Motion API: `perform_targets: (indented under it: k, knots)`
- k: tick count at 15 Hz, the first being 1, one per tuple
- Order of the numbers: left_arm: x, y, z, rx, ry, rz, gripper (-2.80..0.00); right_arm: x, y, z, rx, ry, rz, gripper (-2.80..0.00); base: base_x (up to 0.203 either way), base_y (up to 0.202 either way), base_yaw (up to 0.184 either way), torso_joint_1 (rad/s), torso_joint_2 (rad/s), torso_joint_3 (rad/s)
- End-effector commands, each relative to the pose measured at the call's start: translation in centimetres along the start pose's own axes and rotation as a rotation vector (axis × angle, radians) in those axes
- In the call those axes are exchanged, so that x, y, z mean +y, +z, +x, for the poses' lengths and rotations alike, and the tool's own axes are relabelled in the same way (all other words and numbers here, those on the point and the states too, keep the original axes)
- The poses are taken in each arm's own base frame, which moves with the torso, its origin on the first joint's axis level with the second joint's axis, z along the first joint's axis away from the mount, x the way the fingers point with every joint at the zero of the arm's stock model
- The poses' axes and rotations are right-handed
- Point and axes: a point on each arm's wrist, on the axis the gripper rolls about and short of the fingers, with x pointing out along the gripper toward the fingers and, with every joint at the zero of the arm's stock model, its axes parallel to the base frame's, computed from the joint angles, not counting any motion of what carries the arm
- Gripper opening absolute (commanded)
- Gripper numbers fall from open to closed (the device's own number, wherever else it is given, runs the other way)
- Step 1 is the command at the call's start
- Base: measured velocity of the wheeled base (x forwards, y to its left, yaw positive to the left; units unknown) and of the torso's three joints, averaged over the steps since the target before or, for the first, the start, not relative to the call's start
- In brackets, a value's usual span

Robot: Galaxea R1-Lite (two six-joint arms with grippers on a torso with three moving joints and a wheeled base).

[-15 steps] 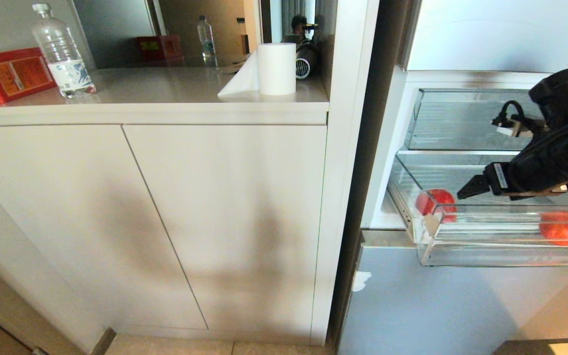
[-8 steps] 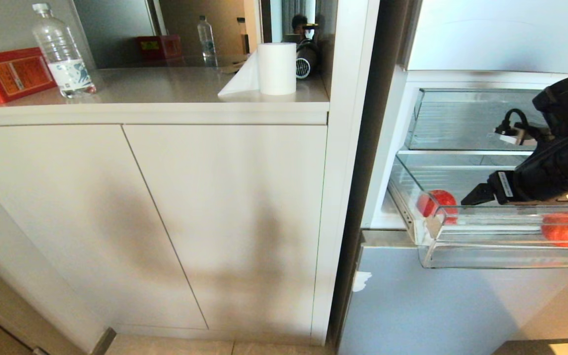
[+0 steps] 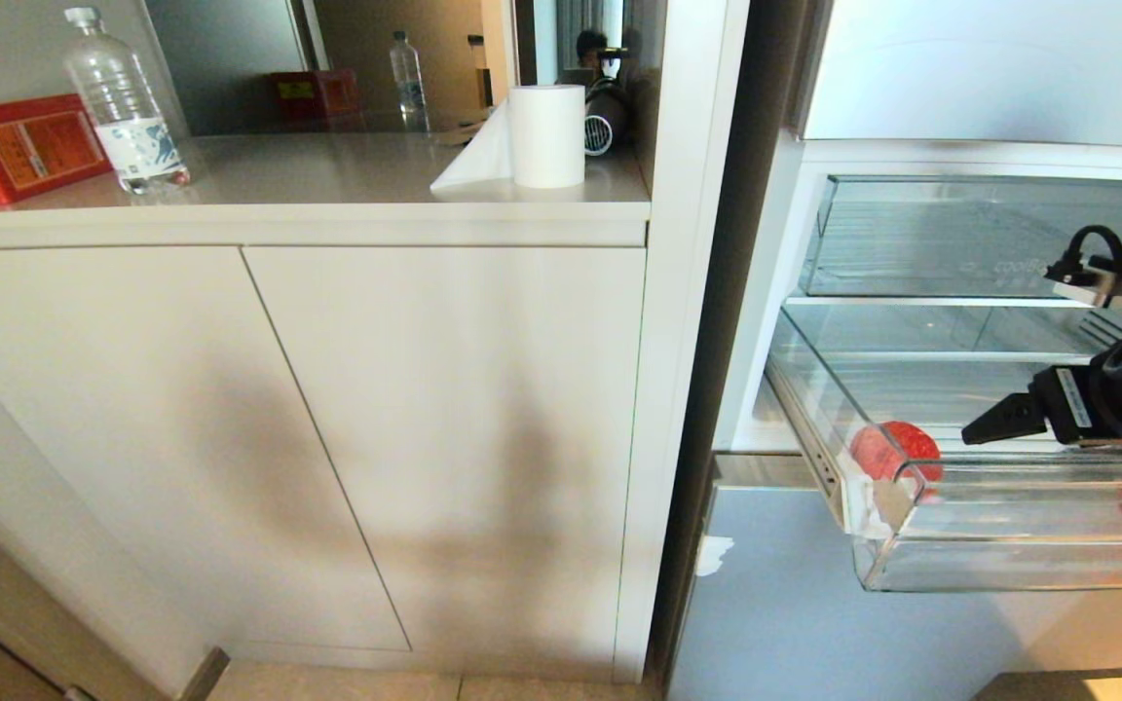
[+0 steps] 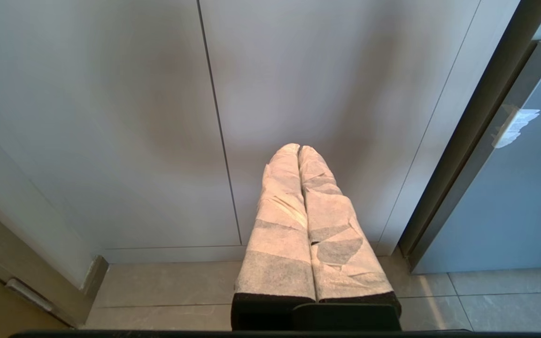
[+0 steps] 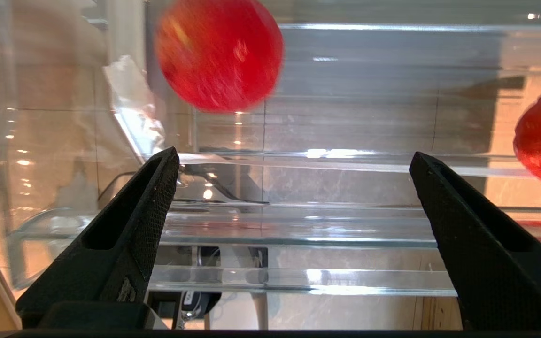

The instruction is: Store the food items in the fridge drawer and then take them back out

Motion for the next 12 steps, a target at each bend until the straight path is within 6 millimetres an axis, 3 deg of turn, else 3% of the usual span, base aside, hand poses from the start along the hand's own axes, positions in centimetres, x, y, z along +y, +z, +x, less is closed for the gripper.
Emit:
perform_targets:
  k: [1,7,12]
  knots:
    - [0.0,0.0,0.0,0.002,0.000,0.000,-2.80,0.4,0.2,0.2,0.001,0.009,-0.011,0.00,0.000,0.000,0.000,0.000,0.00,0.000]
    - [0.0,0.0,0.0,0.002,0.001,0.000,-2.80,1.4,2.5,6.1,0.028,0.024,-0.031,0.00,0.000,0.000,0.000,0.000,0.00,0.000]
    - [0.0,0.0,0.0,0.002,0.000,0.000,-2.80,2.3,2.3,7.8,0.070,0.038,-0.052,0.00,0.000,0.000,0.000,0.000,0.00,0.000]
